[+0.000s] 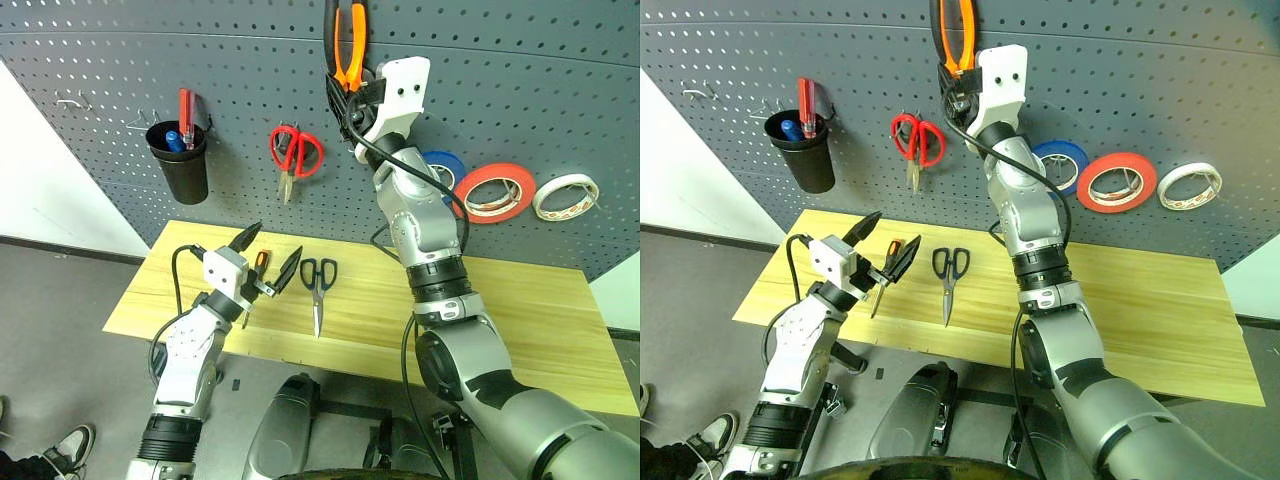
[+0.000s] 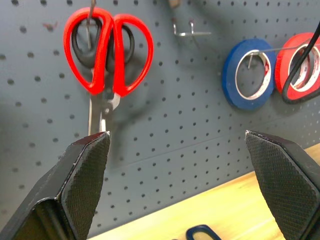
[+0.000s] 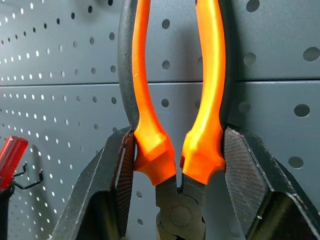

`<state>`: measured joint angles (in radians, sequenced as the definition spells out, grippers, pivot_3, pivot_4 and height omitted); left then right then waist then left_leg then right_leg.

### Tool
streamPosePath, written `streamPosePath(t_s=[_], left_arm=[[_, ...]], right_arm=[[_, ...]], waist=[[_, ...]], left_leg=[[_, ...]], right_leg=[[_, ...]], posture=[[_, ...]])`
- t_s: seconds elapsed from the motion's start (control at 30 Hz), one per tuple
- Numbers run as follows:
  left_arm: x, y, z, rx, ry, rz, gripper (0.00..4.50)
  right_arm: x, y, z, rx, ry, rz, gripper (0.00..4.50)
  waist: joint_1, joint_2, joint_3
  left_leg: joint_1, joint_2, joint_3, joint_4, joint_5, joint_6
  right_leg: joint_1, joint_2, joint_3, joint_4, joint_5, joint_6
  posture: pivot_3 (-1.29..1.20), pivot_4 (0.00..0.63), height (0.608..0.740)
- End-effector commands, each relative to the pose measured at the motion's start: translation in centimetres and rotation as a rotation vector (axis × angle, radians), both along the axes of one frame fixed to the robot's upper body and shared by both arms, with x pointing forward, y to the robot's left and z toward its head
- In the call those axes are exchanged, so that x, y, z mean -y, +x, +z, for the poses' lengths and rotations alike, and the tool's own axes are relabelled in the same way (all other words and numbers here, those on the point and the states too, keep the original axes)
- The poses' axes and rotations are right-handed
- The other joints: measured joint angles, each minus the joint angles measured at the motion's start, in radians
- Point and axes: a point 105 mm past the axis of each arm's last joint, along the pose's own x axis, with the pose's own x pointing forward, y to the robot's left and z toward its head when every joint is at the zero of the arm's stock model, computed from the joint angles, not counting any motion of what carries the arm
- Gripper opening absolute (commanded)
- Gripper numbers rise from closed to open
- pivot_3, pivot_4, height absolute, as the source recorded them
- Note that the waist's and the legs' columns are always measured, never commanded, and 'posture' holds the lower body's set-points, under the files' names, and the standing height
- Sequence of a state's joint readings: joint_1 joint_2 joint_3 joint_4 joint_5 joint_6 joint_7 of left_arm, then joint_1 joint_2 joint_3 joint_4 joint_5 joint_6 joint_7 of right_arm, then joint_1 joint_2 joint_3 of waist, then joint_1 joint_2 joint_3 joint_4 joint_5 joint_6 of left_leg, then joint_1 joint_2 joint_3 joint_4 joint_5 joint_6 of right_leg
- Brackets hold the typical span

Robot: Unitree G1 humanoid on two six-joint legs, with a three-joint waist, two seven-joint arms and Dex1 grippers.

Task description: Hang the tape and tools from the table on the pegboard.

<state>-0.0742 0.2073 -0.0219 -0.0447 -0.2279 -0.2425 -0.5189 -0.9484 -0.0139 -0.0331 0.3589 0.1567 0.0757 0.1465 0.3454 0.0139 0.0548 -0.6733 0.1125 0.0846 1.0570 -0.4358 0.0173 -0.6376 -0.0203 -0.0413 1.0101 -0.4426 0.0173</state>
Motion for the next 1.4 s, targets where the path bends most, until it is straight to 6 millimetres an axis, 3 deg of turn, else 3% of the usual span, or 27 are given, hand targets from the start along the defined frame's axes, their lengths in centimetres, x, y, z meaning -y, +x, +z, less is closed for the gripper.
streamPosePath(t_s=[0.03,0.3,0.57,1.1,1.4], left_arm=[[0.0,-0.2,1.1,0.041,0.001,0.000,4.50],[0.0,-0.2,1.2,0.042,0.005,-0.003,4.50],[0.1,-0.2,1.1,0.038,0.007,-0.006,4.50],[0.0,-0.2,0.7,0.026,0.014,-0.008,4.50],[0.0,-0.2,0.4,0.017,0.015,-0.011,4.50]], right_arm=[[0.1,-0.2,0.1,0.005,0.009,-0.023,2.20],[1.2,0.3,-1.5,-0.059,-0.017,-0.082,2.20],[1.6,-0.6,0.8,0.002,0.035,-0.056,2.20],[1.9,-1.5,0.7,0.020,0.074,-0.019,2.20],[1.7,-2.8,2.4,0.090,0.143,0.061,2.20]], waist=[[0.000,0.000,0.000],[0.000,0.000,0.000],[0.001,0.000,0.000],[0.000,0.000,0.000],[-0.001,0.000,0.000]], left_leg=[[0.000,0.000,0.000,0.000,0.000,0.000],[-0.001,0.000,0.000,0.001,0.000,0.000],[-0.002,0.000,0.000,0.001,0.000,0.000],[-0.013,0.000,-0.001,0.006,0.000,0.000],[-0.014,0.000,-0.001,0.006,0.000,0.000]], right_leg=[[0.000,0.000,0.000,0.000,0.000,0.000],[-0.001,0.000,0.000,0.001,0.000,0.000],[-0.001,0.000,0.000,0.001,0.000,0.000],[-0.008,-0.001,-0.001,0.004,0.000,0.000],[-0.008,-0.001,-0.001,0.003,0.000,0.000]], posture=[[0.42,0.095,0.629],[0.42,0.093,0.629],[0.42,0.090,0.629],[0.41,0.092,0.629],[0.41,0.091,0.629]])
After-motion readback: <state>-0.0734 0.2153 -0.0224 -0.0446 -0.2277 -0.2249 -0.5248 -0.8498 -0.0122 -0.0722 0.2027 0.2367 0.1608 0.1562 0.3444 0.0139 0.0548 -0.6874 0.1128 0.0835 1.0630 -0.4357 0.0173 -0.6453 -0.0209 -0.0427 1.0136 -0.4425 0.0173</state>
